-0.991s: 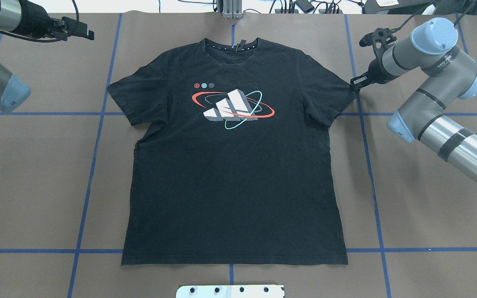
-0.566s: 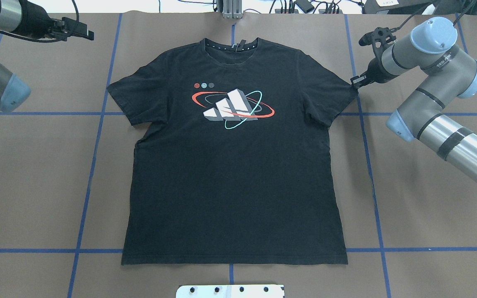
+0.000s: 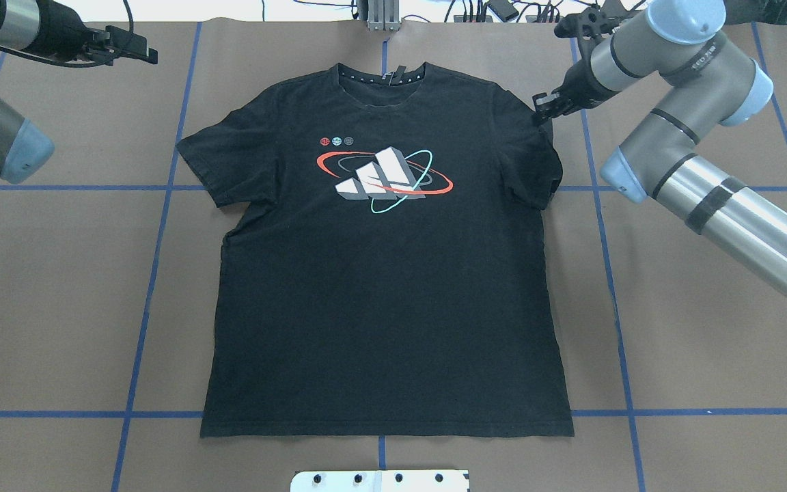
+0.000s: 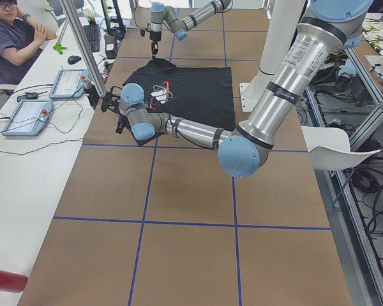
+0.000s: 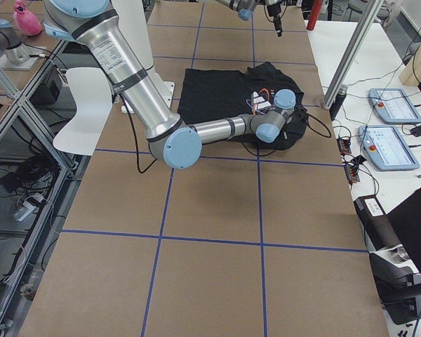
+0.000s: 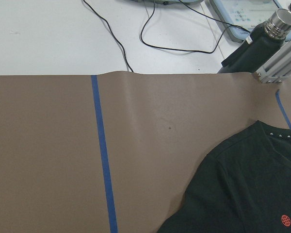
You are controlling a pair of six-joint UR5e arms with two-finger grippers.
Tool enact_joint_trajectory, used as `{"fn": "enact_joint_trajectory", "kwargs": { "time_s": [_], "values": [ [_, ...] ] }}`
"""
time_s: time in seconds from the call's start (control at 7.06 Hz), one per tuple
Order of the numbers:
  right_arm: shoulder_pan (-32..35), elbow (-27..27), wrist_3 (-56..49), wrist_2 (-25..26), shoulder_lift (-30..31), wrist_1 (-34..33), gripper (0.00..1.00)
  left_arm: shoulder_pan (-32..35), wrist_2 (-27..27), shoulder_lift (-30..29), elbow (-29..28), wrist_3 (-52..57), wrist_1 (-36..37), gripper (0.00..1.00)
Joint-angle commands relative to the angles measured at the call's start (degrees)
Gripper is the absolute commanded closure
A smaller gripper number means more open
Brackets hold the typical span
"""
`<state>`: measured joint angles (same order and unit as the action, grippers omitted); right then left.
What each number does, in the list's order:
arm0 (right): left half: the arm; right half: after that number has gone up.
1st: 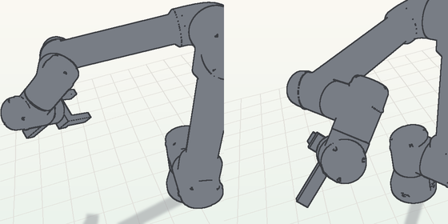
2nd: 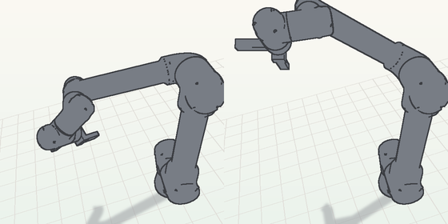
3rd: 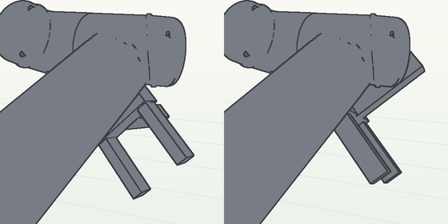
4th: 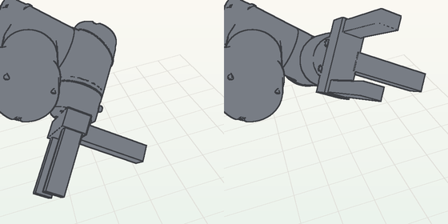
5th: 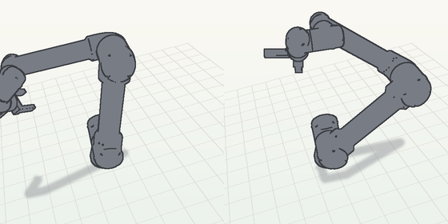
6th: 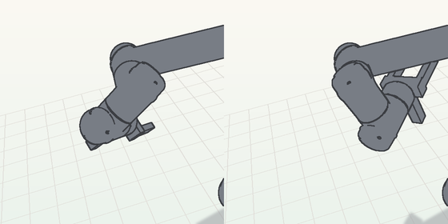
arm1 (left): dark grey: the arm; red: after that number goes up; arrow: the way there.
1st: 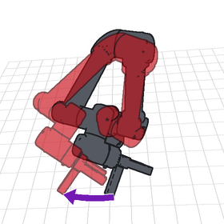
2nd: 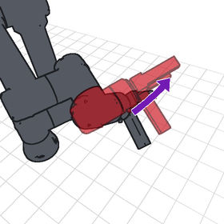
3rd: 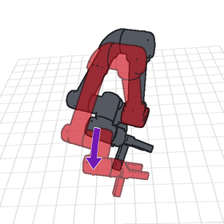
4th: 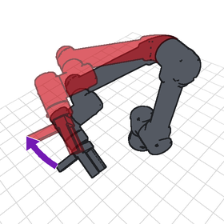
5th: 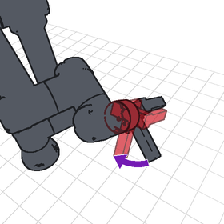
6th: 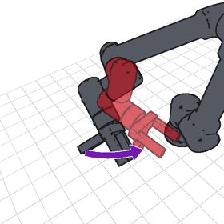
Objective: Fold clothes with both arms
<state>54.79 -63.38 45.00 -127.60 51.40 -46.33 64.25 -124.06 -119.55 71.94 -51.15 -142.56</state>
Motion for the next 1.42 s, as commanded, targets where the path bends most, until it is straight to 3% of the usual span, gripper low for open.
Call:
{"fn": "enact_joint_trajectory", "kwargs": {
  "time_s": [0.0, 0.28, 0.71, 0.85, 0.99, 1.27],
  "values": [
    [-4.1, 1.8, 7.6, 4.7, -7.1, -2.4, 1.0, 0.0, 0.0, -0.2, -0.3, 0.1, 0.0, 0.0],
    [-6.4, 12.4, 7.6, 9.3, -16.5, -2.9, 1.0, 0.0, 0.0, -0.2, -0.6, 0.0, -0.1, 0.0],
    [-6.7, 14.9, 7.6, 11.9, -18.1, -2.8, 1.0, 0.0, 0.0, -0.4, -0.6, -0.2, -0.2, 0.0],
    [-6.8, 14.9, 7.6, 12.0, -18.3, -2.7, 0.04, -0.2, 0.0, -0.5, -0.6, -0.2, -0.2, 0.0],
    [-6.6, 14.4, 9.0, 11.9, -18.4, -2.4, 0.0, -1.0, 0.6, -0.9, -0.8, -0.4, -0.2, 0.0],
    [-4.4, 12.9, 13.7, 8.6, -19.5, -2.6, 0.0, -7.5, 9.5, -2.8, -4.9, -6.1, -7.6, 0.0]
  ]
}}
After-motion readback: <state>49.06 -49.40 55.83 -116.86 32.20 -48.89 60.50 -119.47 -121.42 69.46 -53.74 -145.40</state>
